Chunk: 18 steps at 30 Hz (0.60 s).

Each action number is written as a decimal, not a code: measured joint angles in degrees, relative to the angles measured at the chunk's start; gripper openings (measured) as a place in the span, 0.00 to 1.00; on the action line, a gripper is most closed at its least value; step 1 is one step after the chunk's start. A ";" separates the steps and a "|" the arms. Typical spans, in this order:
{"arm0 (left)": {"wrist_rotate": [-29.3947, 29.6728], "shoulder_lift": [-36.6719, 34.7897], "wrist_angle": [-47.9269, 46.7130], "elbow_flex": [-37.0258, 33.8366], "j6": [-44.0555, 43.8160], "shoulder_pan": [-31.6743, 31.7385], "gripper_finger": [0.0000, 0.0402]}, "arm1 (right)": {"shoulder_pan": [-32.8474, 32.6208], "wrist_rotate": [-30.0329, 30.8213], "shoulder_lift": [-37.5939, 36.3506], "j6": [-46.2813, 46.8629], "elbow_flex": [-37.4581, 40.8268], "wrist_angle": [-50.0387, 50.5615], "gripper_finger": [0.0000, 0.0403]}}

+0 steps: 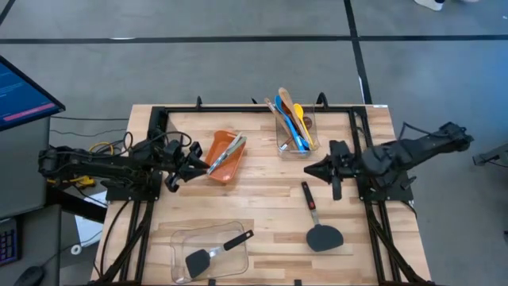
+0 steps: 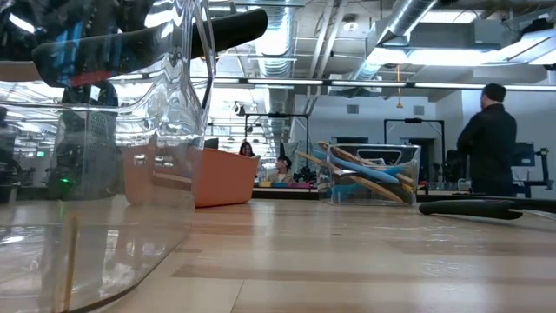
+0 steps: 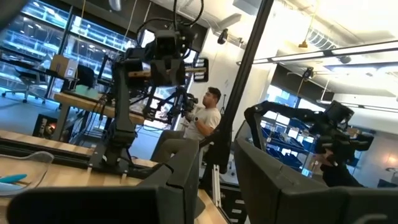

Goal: Pick & Place Kitchen Items
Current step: Put the black flipper spatula into the bottom transparent bin

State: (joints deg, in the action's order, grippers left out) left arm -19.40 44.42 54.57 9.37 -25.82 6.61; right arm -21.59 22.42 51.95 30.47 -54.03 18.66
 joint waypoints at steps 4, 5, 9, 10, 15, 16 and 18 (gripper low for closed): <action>0.00 0.00 0.02 0.00 0.00 -0.59 0.22 | -5.51 10.16 3.19 6.66 -7.30 10.80 0.01; 0.00 0.00 0.02 0.00 0.00 -0.63 0.22 | -6.63 11.68 4.41 8.41 -9.60 14.59 0.00; 0.00 0.00 0.02 0.00 0.36 -0.63 0.22 | -8.73 15.95 10.63 19.38 -18.43 30.57 0.00; 0.00 0.00 0.02 0.00 1.01 -0.63 0.22 | -8.92 15.98 12.39 23.09 -20.43 34.86 0.00; 0.00 0.00 -0.02 0.00 1.84 -0.63 0.22 | -9.15 12.39 20.49 46.02 -27.90 57.25 0.00; 0.00 0.00 -0.03 0.00 1.84 -0.63 0.22 | -9.15 10.26 21.94 50.74 -28.68 60.89 0.00; 0.00 0.00 -0.07 0.00 1.86 -0.63 0.22 | -9.45 5.67 24.41 58.54 -29.25 66.36 0.00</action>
State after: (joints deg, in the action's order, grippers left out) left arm -19.40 44.42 54.50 9.37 -23.97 5.98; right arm -31.04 28.09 76.36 89.01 -83.29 85.02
